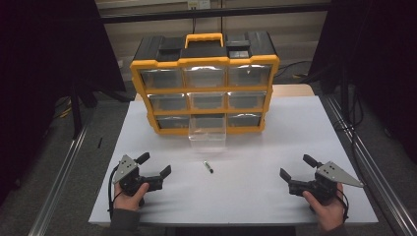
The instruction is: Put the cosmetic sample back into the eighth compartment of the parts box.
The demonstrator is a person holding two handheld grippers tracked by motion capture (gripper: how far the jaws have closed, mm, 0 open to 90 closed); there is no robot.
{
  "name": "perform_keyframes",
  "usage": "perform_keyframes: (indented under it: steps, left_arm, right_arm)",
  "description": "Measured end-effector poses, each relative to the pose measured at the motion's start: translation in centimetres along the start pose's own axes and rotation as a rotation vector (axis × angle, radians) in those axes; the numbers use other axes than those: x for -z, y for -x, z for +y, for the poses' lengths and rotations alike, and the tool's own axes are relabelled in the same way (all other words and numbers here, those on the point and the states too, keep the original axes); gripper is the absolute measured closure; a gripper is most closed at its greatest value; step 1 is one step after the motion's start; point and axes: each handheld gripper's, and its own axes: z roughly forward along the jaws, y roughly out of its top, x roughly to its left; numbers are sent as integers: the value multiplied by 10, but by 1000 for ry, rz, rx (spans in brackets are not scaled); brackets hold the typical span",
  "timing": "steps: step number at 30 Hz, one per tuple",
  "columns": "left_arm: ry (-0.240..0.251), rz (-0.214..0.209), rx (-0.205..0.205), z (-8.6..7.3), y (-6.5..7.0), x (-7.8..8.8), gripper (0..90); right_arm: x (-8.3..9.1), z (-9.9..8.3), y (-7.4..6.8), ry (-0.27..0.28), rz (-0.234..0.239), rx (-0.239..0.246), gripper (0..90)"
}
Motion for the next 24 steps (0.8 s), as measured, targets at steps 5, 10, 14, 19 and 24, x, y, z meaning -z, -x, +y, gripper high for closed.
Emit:
perform_keyframes:
  steps: [5, 10, 14, 19, 24]
  left_arm:
    - [-11, -2, -6, -1, 1, -1, 19]
    - [-9, -2, -7, 1, 2, -3, 19]
    - [-5, -10, 2, 2, 3, -5, 16]
    - [-18, -21, 19, 4, 6, -9, 16]
    - [-45, -43, 18, 5, 10, -16, 16]
  right_arm:
    - [0, 1, -1, -4, 6, 0, 19]
    - [-1, 1, -1, -6, 7, 0, 20]
    - [-1, 1, -2, -6, 8, 8, 20]
    - [-2, 1, -2, -5, 18, 3, 20]
    - [-4, 2, -2, -10, 28, -1, 21]
